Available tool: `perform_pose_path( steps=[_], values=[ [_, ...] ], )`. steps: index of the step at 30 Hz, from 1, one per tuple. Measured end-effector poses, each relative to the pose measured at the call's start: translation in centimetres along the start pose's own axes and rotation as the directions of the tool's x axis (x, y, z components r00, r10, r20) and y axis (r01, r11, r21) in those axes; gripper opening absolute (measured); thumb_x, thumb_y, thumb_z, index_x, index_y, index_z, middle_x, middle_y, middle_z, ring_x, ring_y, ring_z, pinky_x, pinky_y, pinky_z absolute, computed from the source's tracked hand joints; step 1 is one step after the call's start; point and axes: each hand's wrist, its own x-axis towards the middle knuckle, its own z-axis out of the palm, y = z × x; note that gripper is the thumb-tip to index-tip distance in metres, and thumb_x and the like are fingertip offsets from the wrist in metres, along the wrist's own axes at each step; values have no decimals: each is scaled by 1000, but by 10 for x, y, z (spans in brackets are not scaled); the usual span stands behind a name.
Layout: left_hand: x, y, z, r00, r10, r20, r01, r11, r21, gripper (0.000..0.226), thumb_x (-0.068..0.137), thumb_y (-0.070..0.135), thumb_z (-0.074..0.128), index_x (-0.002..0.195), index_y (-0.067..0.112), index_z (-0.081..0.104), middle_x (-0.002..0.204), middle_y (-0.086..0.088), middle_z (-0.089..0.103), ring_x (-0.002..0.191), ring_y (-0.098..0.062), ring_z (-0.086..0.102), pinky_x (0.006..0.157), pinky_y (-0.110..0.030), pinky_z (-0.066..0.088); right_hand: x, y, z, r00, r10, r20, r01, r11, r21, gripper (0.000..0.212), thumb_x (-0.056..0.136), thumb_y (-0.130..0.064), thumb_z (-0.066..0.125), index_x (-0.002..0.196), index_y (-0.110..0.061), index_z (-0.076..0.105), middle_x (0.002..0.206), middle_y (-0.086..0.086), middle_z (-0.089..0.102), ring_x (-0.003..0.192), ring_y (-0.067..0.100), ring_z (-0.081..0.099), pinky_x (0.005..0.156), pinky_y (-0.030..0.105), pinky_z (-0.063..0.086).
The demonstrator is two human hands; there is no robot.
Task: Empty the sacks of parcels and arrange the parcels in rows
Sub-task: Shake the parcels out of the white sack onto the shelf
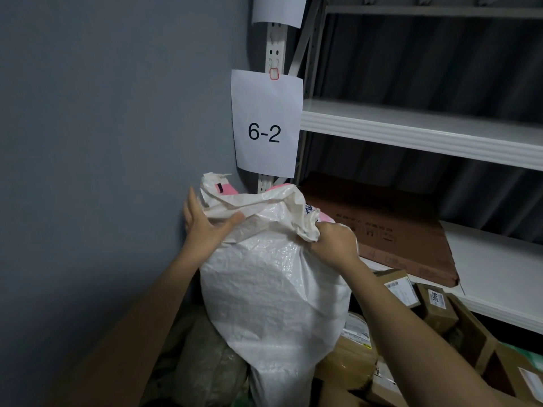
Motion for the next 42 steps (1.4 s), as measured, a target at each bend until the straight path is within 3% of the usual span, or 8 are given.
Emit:
perform_pose_path(
  steps=[4, 11, 17, 22, 27, 32, 37, 42],
  values=[
    [-2, -16, 0, 993, -70, 99, 73, 997, -26, 137, 54, 54, 80, 151, 31, -14, 161, 1, -6, 148, -22, 10, 118, -43, 18, -3, 2, -2, 1000, 13, 9, -13, 1000, 22, 38, 96, -46, 49, 90, -13, 67, 92, 5, 70, 88, 26, 63, 68, 29, 32],
    [0, -25, 2, 977, -78, 199, 63, 995, 81, 140, 42, 67, 84, 150, 24, 7, 155, 4, 9, 141, -21, 27, 113, -42, 30, -11, 4, -3, 997, 77, 14, -79, 985, 153, 39, 96, -49, 50, 92, -15, 69, 89, 0, 69, 87, 22, 63, 65, 28, 32],
    [-2, -25, 13, 973, -41, 228, -32, 951, 309, 143, 33, 86, 69, 148, 32, 3, 152, 10, 4, 145, -31, 11, 116, -51, 23, -18, 16, 6, 952, 305, 26, -290, 869, 401, 48, 87, -66, 50, 95, -22, 67, 84, -6, 67, 73, 11, 55, 61, 28, 38],
    [-4, -13, 26, 989, 36, 142, -84, 931, 354, 122, 53, 58, 86, 145, 15, 19, 144, -7, 19, 138, -29, 23, 114, -40, 28, -21, 19, 8, 871, 484, 89, -439, 681, 586, 43, 80, -63, 65, 80, -21, 65, 71, -6, 64, 70, 12, 59, 58, 26, 39],
    [-2, -4, 30, 997, 76, -27, -58, 907, 417, 93, 57, 51, 87, 121, 5, 37, 124, -15, 39, 120, -33, 39, 97, -40, 37, -17, 23, 13, 842, 528, 111, -460, 594, 660, 35, 77, -57, 70, 72, -22, 66, 68, -3, 68, 69, 18, 64, 63, 31, 51],
    [6, 2, 29, 995, 81, -65, -44, 893, 447, 77, 72, 46, 78, 128, 9, 41, 121, -15, 42, 118, -34, 39, 92, -43, 39, -11, 26, 8, 832, 540, 124, -449, 527, 722, 35, 78, -52, 72, 71, -17, 68, 65, 0, 68, 68, 20, 64, 66, 36, 52],
    [18, 7, 29, 991, 120, -53, -76, 857, 510, 33, 89, 24, 61, 113, 3, 54, 119, -17, 45, 116, -34, 37, 87, -42, 41, -6, 20, -6, 822, 559, 108, -418, 463, 782, 30, 83, -47, 70, 76, -18, 65, 74, 0, 67, 73, 18, 62, 70, 35, 50],
    [26, 18, 30, 977, 199, -81, -125, 832, 540, 29, 92, 15, 56, 114, -2, 58, 121, -21, 47, 116, -37, 38, 87, -45, 41, 3, 14, -25, 840, 541, 50, -352, 472, 808, 27, 81, -47, 70, 76, -22, 65, 76, -1, 68, 74, 18, 64, 69, 35, 51]
  ],
)
